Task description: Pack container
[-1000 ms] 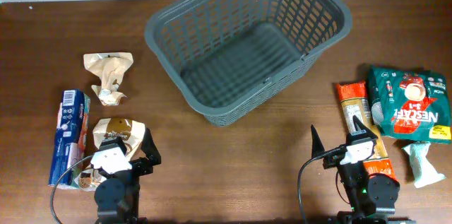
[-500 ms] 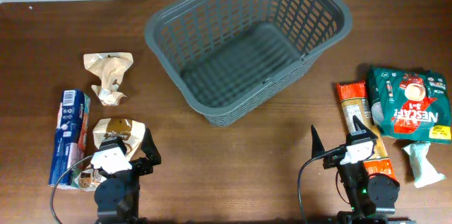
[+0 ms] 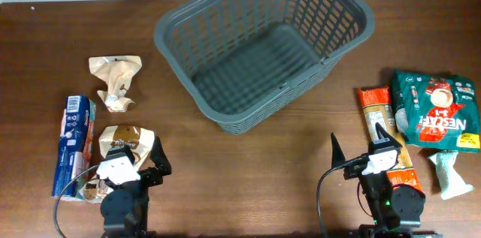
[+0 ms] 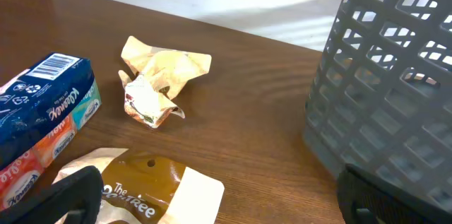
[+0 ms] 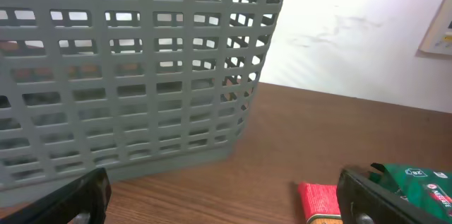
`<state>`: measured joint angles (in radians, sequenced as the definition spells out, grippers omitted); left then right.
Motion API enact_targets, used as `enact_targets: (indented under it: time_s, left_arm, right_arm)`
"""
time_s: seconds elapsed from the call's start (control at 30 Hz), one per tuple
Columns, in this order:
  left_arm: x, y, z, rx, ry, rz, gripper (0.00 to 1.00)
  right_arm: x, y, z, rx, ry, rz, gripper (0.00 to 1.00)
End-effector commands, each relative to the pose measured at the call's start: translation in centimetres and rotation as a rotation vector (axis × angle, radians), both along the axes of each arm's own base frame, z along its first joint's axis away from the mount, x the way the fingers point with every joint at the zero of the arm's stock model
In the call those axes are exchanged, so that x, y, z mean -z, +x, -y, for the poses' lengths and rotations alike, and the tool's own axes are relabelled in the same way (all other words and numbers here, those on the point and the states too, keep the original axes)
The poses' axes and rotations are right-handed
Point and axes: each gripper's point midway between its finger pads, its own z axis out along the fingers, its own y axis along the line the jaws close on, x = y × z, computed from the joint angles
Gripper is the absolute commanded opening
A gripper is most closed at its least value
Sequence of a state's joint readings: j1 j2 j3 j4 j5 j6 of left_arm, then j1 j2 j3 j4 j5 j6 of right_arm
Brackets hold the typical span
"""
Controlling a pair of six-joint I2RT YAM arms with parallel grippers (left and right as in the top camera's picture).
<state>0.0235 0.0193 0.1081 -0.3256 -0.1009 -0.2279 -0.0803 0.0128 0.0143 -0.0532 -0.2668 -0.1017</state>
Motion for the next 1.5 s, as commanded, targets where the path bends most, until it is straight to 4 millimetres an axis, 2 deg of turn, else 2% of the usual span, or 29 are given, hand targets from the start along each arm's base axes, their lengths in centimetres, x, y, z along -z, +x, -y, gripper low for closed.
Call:
enact_targets:
  time_s: [0.0,0.13,0.2,0.4,0.5,0.57,0.67,0.77,0.87,0.9,1.0,1.07,1.17,1.27,1.37,1.47]
  left_arm:
    - [0.0,0.0,0.2,0.015,0.014,0.007,0.99]
    - [0.1,0.0,0.2,0.016,0.014,0.007,0.99]
    - [0.1,0.1,0.9,0.051,0.006,0.006,0.99]
    - [-0.2,0.2,2.4,0.14,-0.015,0.015,0.99]
    - [-1.5,0.1,3.1,0.179,-0.022,0.035,0.99]
    - [-3.4,0.0,3.1,0.179,-0.018,0.06,0.99]
    - [-7.7,0.0,3.1,0.178,-0.01,0.1,0.99]
    - [-13.0,0.5,3.7,0.215,-0.015,0.114,0.99]
    - [-18.2,1.6,5.1,0.298,-0.031,0.111,0.99]
    - [-21.4,2.3,6.1,0.354,-0.044,0.101,0.99]
    - [-25.9,3.1,7.6,0.446,-0.067,0.079,0.99]
    - [-27.7,3.4,8.5,0.498,-0.086,0.048,0.99]
    - [-28.7,3.8,8.9,0.525,-0.109,-0.006,0.99]
    - [-28.3,4.5,9.2,0.537,-0.124,-0.035,0.99]
    - [-27.5,3.5,10.7,0.631,-0.166,-0.08,0.99]
    - [-27.0,3.2,10.9,0.643,-0.18,-0.108,0.99]
  right_arm:
    - [0.3,0.0,0.0,0.002,0.002,-0.002,0.99]
    - [0.3,0.0,-0.1,0.001,0.004,-0.002,0.99]
    - [0.1,0.0,-0.1,0.0,0.015,0.003,0.99]
    - [-1.8,0.0,-0.1,-0.002,0.217,0.039,0.99]
    - [-4.0,-0.6,-1.1,-0.065,0.241,0.073,0.99]
    - [-6.6,-1.4,-2.0,-0.119,0.233,0.111,0.99]
    - [-11.2,-2.9,-2.7,-0.162,0.228,0.165,0.99]
    - [-16.4,-5.2,-3.7,-0.22,0.229,0.182,0.99]
    - [-20.5,-7.1,-4.5,-0.256,0.231,0.139,0.99]
    - [-23.1,-8.5,-5.1,-0.291,0.236,0.095,0.99]
    - [-25.7,-9.9,-5.6,-0.302,0.258,-0.014,0.99]
    - [-26.2,-10.5,-5.7,-0.292,0.279,-0.108,0.99]
    - [-25.8,-11.2,-5.7,-0.272,0.306,-0.251,0.99]
    - [-24.6,-11.4,-5.7,-0.253,0.329,-0.364,0.99]
    - [-23.1,-11.7,-5.8,-0.246,0.345,-0.439,0.99]
    - [-22.8,-12.0,-6.1,-0.267,0.352,-0.457,0.99]
